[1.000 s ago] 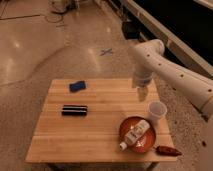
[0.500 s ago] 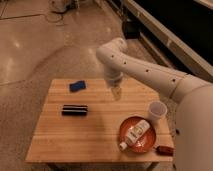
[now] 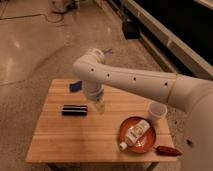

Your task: Move the arm in a circular motion

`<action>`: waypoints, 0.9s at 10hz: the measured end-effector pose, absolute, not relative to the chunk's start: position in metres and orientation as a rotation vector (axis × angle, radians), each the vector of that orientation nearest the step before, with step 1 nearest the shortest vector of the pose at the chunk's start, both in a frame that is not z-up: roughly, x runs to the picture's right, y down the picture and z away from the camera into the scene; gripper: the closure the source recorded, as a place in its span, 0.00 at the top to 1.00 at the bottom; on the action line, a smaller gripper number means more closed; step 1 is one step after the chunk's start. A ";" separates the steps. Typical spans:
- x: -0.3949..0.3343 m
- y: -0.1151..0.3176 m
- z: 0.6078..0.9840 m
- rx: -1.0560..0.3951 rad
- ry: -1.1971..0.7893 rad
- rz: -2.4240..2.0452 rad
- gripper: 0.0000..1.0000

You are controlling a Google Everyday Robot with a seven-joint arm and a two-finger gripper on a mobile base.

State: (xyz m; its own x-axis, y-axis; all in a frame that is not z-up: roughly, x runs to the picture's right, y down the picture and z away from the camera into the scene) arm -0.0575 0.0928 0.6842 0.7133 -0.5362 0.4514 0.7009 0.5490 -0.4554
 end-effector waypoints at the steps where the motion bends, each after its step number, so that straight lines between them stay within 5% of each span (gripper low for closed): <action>1: -0.061 0.117 0.665 -0.661 -0.313 -0.799 0.65; 9: 0.027 0.195 0.629 -0.717 -0.437 -0.791 0.65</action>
